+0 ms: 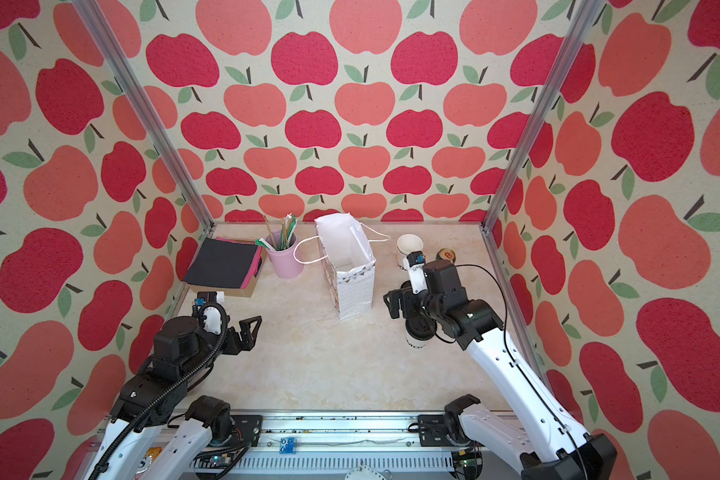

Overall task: Pack the takeout coffee
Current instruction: 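Reach the left gripper to the brown pulp cup carrier and grasp it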

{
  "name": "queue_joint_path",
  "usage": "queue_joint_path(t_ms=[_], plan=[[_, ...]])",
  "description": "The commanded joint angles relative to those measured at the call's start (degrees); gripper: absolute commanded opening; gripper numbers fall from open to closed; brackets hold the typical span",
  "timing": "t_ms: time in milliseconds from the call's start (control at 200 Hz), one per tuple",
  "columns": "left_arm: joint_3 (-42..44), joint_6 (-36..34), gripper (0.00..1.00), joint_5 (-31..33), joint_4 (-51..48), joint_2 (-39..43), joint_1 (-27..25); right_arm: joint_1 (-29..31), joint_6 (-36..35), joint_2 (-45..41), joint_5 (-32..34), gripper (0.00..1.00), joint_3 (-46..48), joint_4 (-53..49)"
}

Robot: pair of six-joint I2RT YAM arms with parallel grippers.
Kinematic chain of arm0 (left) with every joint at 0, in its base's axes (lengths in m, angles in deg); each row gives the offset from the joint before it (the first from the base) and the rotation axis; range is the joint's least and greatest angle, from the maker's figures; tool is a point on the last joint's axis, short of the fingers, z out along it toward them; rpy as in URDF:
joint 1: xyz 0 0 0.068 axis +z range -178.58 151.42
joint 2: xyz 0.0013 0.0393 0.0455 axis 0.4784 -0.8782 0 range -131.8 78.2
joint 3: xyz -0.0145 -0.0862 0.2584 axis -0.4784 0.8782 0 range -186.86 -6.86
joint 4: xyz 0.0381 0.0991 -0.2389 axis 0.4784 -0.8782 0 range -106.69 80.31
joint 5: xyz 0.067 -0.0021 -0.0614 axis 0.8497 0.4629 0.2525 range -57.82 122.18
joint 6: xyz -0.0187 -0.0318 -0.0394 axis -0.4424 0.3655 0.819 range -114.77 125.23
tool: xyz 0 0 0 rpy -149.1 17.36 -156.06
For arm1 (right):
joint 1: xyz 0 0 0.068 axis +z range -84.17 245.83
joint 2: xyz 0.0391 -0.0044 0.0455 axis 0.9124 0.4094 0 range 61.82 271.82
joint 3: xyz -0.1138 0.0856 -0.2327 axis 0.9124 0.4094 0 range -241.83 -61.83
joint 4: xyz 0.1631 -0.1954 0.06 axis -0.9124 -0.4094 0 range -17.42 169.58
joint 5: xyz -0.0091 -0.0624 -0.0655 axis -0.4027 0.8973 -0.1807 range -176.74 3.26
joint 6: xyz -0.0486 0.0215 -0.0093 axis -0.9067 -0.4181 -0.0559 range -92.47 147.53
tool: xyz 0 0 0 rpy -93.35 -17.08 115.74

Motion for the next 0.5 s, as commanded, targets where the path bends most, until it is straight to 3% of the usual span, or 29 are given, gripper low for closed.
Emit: queue_joint_path(t_ms=[0,135,250,350,495], plan=[[-2.93,2.83,0.99,10.03,-5.04,-1.08,0.27,2.73,0.64,0.09,-1.35,0.99,0.48,6.18],[-6.33,6.22,0.99,13.88,-9.51,-5.32,1.45,3.81,1.48,0.12,-2.26,0.99,3.0,9.51],[-9.51,7.43,0.99,14.22,-13.01,-10.11,5.4,3.96,1.27,-0.34,-2.88,0.99,5.06,10.78],[-10.82,7.13,0.99,11.39,-13.81,-13.8,11.94,3.93,0.62,-1.26,-2.92,0.99,6.51,10.92],[-11.35,5.29,0.99,1.15,-11.42,-20.46,24.56,4.0,0.13,-3.72,-2.78,0.99,8.42,10.83]])
